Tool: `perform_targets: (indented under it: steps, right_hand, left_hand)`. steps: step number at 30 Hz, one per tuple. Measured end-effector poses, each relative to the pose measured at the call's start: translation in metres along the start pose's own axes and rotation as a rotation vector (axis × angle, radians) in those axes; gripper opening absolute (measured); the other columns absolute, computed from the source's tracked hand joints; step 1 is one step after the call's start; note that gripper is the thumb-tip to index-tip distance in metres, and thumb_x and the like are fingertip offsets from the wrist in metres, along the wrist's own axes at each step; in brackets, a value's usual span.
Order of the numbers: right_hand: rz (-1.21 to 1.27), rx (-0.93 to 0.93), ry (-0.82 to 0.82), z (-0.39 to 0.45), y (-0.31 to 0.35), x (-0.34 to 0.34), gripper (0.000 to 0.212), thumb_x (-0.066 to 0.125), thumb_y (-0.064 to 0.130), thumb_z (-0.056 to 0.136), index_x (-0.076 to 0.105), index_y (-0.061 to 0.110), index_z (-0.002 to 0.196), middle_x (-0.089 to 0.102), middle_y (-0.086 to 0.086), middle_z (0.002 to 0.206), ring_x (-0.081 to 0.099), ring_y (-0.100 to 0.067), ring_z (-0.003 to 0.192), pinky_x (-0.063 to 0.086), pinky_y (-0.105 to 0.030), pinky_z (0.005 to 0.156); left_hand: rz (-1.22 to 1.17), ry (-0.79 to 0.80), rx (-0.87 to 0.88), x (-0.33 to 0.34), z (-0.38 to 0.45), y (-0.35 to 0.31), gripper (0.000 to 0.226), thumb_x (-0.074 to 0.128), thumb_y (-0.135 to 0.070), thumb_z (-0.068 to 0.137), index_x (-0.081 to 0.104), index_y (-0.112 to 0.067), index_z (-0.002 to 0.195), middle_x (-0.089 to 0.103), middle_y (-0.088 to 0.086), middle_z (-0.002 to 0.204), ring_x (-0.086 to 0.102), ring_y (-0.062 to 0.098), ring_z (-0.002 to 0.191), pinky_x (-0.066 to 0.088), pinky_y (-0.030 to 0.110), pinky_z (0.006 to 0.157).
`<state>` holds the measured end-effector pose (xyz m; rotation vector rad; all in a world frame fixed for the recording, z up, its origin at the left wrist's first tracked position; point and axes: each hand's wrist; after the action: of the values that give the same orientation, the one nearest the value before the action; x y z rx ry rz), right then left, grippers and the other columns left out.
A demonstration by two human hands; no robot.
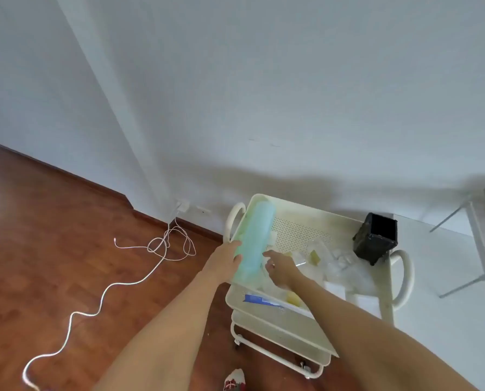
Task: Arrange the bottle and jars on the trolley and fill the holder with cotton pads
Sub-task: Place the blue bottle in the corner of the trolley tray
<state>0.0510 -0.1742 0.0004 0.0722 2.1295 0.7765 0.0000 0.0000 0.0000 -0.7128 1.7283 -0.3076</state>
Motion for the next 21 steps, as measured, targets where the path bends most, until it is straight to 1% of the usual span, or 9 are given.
perform_targets:
  steps: [2, 4, 5, 8, 10, 14, 16, 19, 21]
  right_hand:
    - [0.162, 0.067, -0.021, 0.005, 0.002, 0.013, 0.043, 0.037, 0.007, 0.098, 0.041, 0.009, 0.141, 0.053, -0.014, 0.137, 0.052, -0.029, 0.121, 0.038, -0.030, 0.100]
    - [0.365, 0.145, -0.034, 0.013, 0.002, 0.029, 0.046, 0.040, 0.008, 0.096, 0.040, 0.013, 0.141, 0.059, -0.014, 0.126, 0.059, -0.028, 0.106, 0.046, -0.032, 0.091]
    - [0.457, 0.182, -0.036, 0.020, 0.001, 0.036, 0.048, 0.041, 0.008, 0.095, 0.038, 0.015, 0.142, 0.059, -0.013, 0.120, 0.059, -0.026, 0.098, 0.048, -0.032, 0.087]
    - [0.615, 0.243, -0.017, 0.033, 0.001, 0.047, 0.061, 0.044, 0.011, 0.090, 0.025, 0.021, 0.148, 0.054, -0.005, 0.111, 0.053, -0.017, 0.085, 0.046, -0.036, 0.084]
    - [0.746, 0.260, -0.024, 0.035, 0.005, 0.050, 0.060, 0.042, 0.011, 0.093, 0.021, 0.023, 0.147, 0.054, -0.003, 0.108, 0.052, -0.013, 0.076, 0.046, -0.033, 0.075]
    - [0.931, 0.305, -0.082, 0.037, 0.015, 0.048, 0.053, 0.039, 0.009, 0.098, 0.022, 0.023, 0.146, 0.059, -0.010, 0.108, 0.056, -0.026, 0.078, 0.049, -0.036, 0.066]
    - [0.942, 0.317, -0.103, 0.039, 0.015, 0.047, 0.052, 0.041, 0.014, 0.097, 0.024, 0.022, 0.146, 0.060, -0.017, 0.116, 0.058, -0.027, 0.077, 0.049, -0.035, 0.061]
    - [0.919, 0.296, -0.145, 0.039, 0.010, 0.044, 0.053, 0.046, 0.024, 0.097, 0.028, 0.021, 0.146, 0.059, -0.012, 0.126, 0.067, -0.030, 0.091, 0.054, -0.034, 0.061]
    - [0.913, 0.303, -0.166, 0.037, 0.011, 0.034, 0.052, 0.048, 0.032, 0.096, 0.033, 0.022, 0.145, 0.058, -0.010, 0.129, 0.068, -0.027, 0.083, 0.054, -0.030, 0.058]
  left_hand:
    - [-0.037, 0.045, -0.031, 0.004, 0.001, 0.005, 0.047, 0.047, -0.021, 0.096, 0.039, -0.015, 0.142, 0.046, 0.012, 0.144, 0.044, 0.028, 0.131, 0.036, 0.037, 0.110]
    - [-0.058, 0.102, -0.057, 0.007, 0.000, 0.008, 0.048, 0.047, -0.019, 0.096, 0.037, -0.016, 0.143, 0.044, 0.013, 0.145, 0.041, 0.029, 0.134, 0.034, 0.037, 0.111]
    - [-0.076, 0.118, -0.072, 0.008, 0.002, 0.009, 0.049, 0.047, -0.018, 0.096, 0.035, -0.016, 0.144, 0.044, 0.014, 0.146, 0.040, 0.029, 0.135, 0.033, 0.037, 0.112]
    - [-0.152, 0.148, -0.109, 0.008, 0.010, 0.009, 0.052, 0.046, -0.017, 0.096, 0.030, -0.019, 0.146, 0.042, 0.015, 0.146, 0.039, 0.029, 0.135, 0.032, 0.035, 0.110]
    - [-0.207, 0.180, -0.140, 0.008, 0.016, 0.010, 0.054, 0.046, -0.020, 0.096, 0.028, -0.023, 0.147, 0.042, 0.016, 0.145, 0.041, 0.030, 0.134, 0.034, 0.035, 0.108]
    - [-0.278, 0.204, -0.157, 0.008, 0.025, 0.014, 0.056, 0.051, -0.028, 0.094, 0.030, -0.031, 0.146, 0.047, 0.014, 0.140, 0.050, 0.031, 0.124, 0.043, 0.039, 0.105]
    - [-0.321, 0.203, -0.162, 0.007, 0.028, 0.018, 0.056, 0.053, -0.031, 0.092, 0.033, -0.034, 0.144, 0.056, 0.012, 0.128, 0.061, 0.030, 0.109, 0.050, 0.042, 0.098]
    - [-0.379, 0.191, -0.146, -0.002, 0.029, 0.018, 0.052, 0.055, -0.034, 0.092, 0.038, -0.035, 0.141, 0.065, 0.010, 0.109, 0.067, 0.023, 0.081, 0.056, 0.038, 0.088]
    - [-0.438, 0.176, -0.118, -0.011, 0.029, 0.013, 0.048, 0.055, -0.035, 0.093, 0.041, -0.032, 0.139, 0.065, 0.009, 0.110, 0.067, 0.019, 0.077, 0.057, 0.036, 0.087]
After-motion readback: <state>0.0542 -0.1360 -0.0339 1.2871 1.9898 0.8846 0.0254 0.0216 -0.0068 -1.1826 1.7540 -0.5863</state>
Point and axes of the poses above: each hand's wrist, its own z-axis towards the middle knuckle, its own x-axis out of the palm, y = z × x
